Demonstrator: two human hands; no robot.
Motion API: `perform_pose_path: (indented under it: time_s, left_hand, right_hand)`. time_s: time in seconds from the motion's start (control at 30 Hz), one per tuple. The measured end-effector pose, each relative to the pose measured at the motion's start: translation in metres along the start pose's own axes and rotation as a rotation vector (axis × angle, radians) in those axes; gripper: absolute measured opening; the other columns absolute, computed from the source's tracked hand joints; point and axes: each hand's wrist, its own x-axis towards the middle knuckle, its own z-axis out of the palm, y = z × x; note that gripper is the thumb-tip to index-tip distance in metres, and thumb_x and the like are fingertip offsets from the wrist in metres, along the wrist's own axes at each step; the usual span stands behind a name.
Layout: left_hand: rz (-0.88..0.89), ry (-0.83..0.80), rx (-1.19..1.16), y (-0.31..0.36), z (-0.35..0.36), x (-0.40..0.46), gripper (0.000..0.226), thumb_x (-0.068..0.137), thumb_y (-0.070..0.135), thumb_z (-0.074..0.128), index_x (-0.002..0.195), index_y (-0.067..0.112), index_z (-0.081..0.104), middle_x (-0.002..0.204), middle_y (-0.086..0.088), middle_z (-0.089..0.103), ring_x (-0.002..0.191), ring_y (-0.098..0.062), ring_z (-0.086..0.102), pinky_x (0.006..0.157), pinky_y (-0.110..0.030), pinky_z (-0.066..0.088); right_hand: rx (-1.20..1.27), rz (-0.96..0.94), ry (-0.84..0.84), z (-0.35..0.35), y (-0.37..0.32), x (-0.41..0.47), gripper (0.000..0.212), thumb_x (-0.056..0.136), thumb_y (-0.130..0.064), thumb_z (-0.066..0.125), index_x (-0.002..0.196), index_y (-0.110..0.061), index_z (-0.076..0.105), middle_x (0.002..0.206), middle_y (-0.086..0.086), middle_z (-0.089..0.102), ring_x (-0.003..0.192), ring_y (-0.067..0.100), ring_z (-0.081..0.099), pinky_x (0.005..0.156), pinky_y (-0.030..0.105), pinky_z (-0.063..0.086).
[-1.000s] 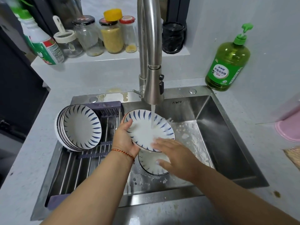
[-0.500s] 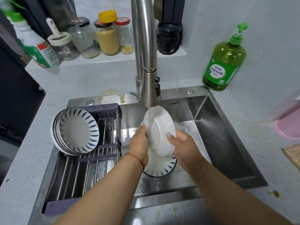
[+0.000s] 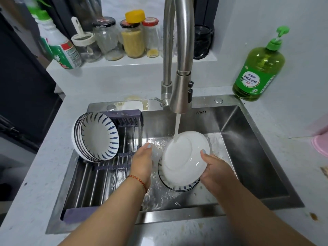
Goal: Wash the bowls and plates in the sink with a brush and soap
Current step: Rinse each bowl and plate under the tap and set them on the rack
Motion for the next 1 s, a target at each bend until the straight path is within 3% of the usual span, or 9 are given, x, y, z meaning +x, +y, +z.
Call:
perform_pose_path:
  time_s: [0.2, 0.3, 0.4, 0.5, 0.6, 0.7, 0.77, 0.9, 1.0]
  left_hand:
    - [0.004, -0.008, -0.025, -0.002, -0.013, 0.001, 0.025, 0.101, 0.019, 0.048, 0.124, 0.017, 0.057, 0.103, 0.003, 0.062, 0.088, -0.007, 0.056, 0.098, -0.038, 0.044]
    - [0.011, -0.012, -0.045, -0.001, -0.023, 0.0, 0.014, 0.1, 0.016, 0.049, 0.11, 0.021, 0.058, 0.093, 0.006, 0.06, 0.084, -0.006, 0.056, 0.095, -0.035, 0.046]
    - [0.065, 0.009, -0.082, 0.003, -0.033, -0.005, 0.014, 0.099, 0.014, 0.05, 0.103, 0.02, 0.062, 0.096, 0.004, 0.061, 0.085, -0.006, 0.057, 0.086, -0.031, 0.049]
    - [0.142, 0.05, -0.095, 0.011, -0.048, -0.008, 0.02, 0.099, 0.013, 0.048, 0.1, 0.023, 0.065, 0.099, 0.004, 0.063, 0.087, -0.01, 0.059, 0.088, -0.032, 0.049]
    - [0.262, 0.155, -0.077, 0.025, -0.07, -0.008, 0.027, 0.098, 0.012, 0.048, 0.116, 0.024, 0.064, 0.103, 0.003, 0.062, 0.094, -0.015, 0.061, 0.086, -0.029, 0.05]
    - [0.374, 0.262, -0.028, 0.043, -0.099, -0.001, 0.03, 0.099, 0.017, 0.046, 0.12, 0.032, 0.06, 0.105, 0.013, 0.061, 0.088, -0.01, 0.058, 0.078, -0.024, 0.048]
    - [0.412, 0.304, -0.02, 0.054, -0.119, 0.007, 0.033, 0.097, 0.02, 0.045, 0.123, 0.034, 0.06, 0.12, 0.012, 0.062, 0.106, -0.011, 0.06, 0.095, -0.033, 0.049]
    - [0.379, 0.254, -0.066, 0.071, -0.143, 0.019, 0.038, 0.101, 0.032, 0.042, 0.137, 0.027, 0.052, 0.133, 0.004, 0.057, 0.117, -0.012, 0.057, 0.1, -0.033, 0.046]
    - [0.346, 0.177, -0.067, 0.078, -0.15, 0.028, 0.052, 0.098, 0.049, 0.04, 0.142, 0.02, 0.046, 0.139, 0.0, 0.054, 0.125, -0.017, 0.053, 0.106, -0.036, 0.041]
  right_hand:
    - [-0.258, -0.064, 0.039, 0.01, 0.004, -0.025, 0.021, 0.091, -0.014, 0.061, 0.106, 0.002, 0.064, 0.108, 0.022, 0.069, 0.103, 0.04, 0.063, 0.093, 0.054, 0.048]
    - [-0.34, -0.1, 0.005, 0.022, 0.008, -0.046, 0.017, 0.091, -0.014, 0.062, 0.099, 0.0, 0.066, 0.102, 0.022, 0.07, 0.095, 0.04, 0.065, 0.082, 0.046, 0.05]
    - [-0.433, -0.188, -0.077, 0.038, 0.012, -0.07, 0.016, 0.091, -0.015, 0.061, 0.103, -0.008, 0.07, 0.097, 0.015, 0.073, 0.095, 0.037, 0.067, 0.077, 0.044, 0.053]
    - [-0.54, -0.315, -0.158, 0.065, 0.012, -0.091, 0.008, 0.084, -0.023, 0.068, 0.085, -0.022, 0.076, 0.089, 0.016, 0.072, 0.083, 0.033, 0.068, 0.066, 0.039, 0.053]
    - [-0.561, -0.421, -0.219, 0.097, 0.012, -0.098, 0.01, 0.075, -0.032, 0.065, 0.076, -0.032, 0.076, 0.081, 0.007, 0.073, 0.073, 0.02, 0.065, 0.063, 0.035, 0.051]
    - [-0.591, -0.498, -0.25, 0.134, 0.017, -0.088, 0.019, 0.09, -0.02, 0.065, 0.074, -0.028, 0.071, 0.078, -0.002, 0.072, 0.074, 0.018, 0.065, 0.068, 0.041, 0.054]
    - [-0.665, -0.523, -0.262, 0.158, 0.026, -0.074, 0.017, 0.093, -0.021, 0.059, 0.079, -0.024, 0.066, 0.087, 0.008, 0.07, 0.08, 0.029, 0.066, 0.073, 0.048, 0.055]
    - [-0.804, -0.526, -0.293, 0.2, 0.054, -0.036, 0.016, 0.095, -0.024, 0.056, 0.094, -0.012, 0.065, 0.085, 0.015, 0.064, 0.072, 0.021, 0.055, 0.06, 0.031, 0.045]
    - [-0.833, -0.487, -0.272, 0.225, 0.079, -0.012, 0.014, 0.095, -0.022, 0.055, 0.093, -0.013, 0.066, 0.077, 0.012, 0.058, 0.068, 0.017, 0.049, 0.058, 0.028, 0.037]
